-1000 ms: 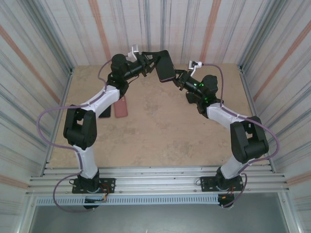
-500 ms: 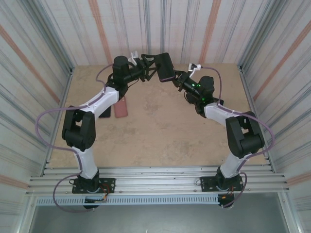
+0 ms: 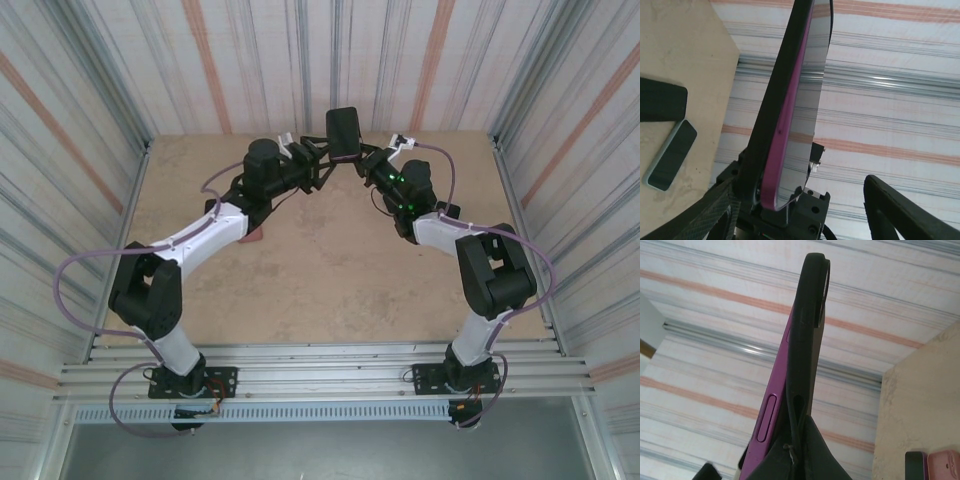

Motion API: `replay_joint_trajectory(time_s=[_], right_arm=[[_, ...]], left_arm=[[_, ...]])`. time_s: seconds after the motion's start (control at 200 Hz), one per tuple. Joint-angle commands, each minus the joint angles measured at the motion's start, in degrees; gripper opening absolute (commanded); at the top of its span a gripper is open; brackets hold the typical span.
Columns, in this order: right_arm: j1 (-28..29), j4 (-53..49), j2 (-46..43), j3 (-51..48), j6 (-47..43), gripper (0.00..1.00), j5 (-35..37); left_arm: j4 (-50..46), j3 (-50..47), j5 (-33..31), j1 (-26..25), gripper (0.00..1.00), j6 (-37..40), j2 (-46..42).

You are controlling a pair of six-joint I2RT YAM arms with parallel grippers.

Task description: Take the phone out of the phone case

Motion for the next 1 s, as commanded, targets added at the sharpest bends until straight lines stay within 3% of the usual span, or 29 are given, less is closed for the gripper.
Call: replay_joint_trajectory(time_s=[0.0, 0.516, 0.762, 0.997], right_arm=[[0.60, 4.86, -0.22, 1.02, -2.91, 0.01, 2.99], [1.19, 4.60, -0.72, 0.47, -5.34, 0.01, 0.98], [1.62, 3.98, -1.18, 1.59, -7.04, 0.01, 0.45], [3.70, 2.64, -2.17, 1.04, -8.48, 0.01, 2.96]], left_arm=[[4.47, -1.28, -4.06, -1.33, 0.63, -4.73, -2.06], [9.22, 3.09, -4.80, -1.71, 0.52, -7.75, 3.01], [5.34, 2.73, -6.17, -1.46, 0.51, -6.94, 2.43], [2.65, 3.92, -12.01, -1.80, 0.32, -6.95, 2.15]])
